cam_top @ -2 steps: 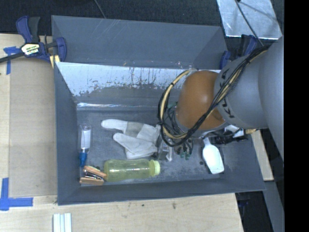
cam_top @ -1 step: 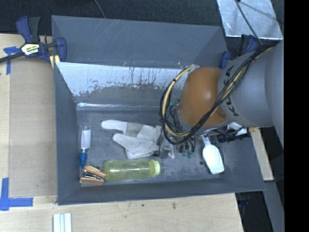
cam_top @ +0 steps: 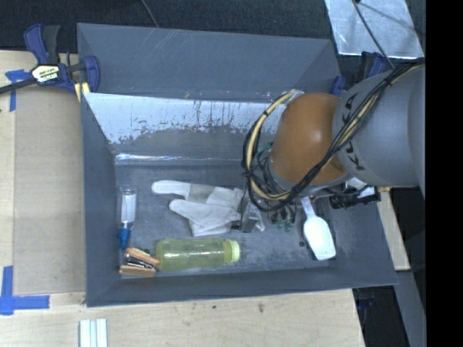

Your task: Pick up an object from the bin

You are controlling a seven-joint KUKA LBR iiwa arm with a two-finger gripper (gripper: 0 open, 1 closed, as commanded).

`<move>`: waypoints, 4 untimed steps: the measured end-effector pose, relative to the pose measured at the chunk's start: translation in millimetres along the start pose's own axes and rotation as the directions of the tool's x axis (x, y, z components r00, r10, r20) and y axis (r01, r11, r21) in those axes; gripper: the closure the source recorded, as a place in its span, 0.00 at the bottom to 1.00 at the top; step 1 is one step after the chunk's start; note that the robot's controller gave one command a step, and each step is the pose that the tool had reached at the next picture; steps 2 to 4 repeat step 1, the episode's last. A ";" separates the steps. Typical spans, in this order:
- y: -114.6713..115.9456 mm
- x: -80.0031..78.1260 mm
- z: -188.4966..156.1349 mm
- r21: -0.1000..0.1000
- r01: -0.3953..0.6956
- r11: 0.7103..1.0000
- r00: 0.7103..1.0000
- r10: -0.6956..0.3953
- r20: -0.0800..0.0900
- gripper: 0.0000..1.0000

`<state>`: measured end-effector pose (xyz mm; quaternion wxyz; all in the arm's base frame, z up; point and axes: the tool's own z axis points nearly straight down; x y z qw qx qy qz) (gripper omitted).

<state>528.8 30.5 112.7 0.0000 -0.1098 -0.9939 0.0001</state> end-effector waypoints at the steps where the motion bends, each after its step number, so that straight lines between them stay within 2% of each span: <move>1: 0.1 -0.7 -14.1 -0.001 0.001 1.000 1.000 -0.001 0.003 1.00; 4: 0.1 -0.7 -14.1 -0.001 0.001 1.000 1.000 -0.001 0.003 1.00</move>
Offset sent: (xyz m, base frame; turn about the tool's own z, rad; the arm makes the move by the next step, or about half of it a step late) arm -0.0001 0.0001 0.0837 0.0000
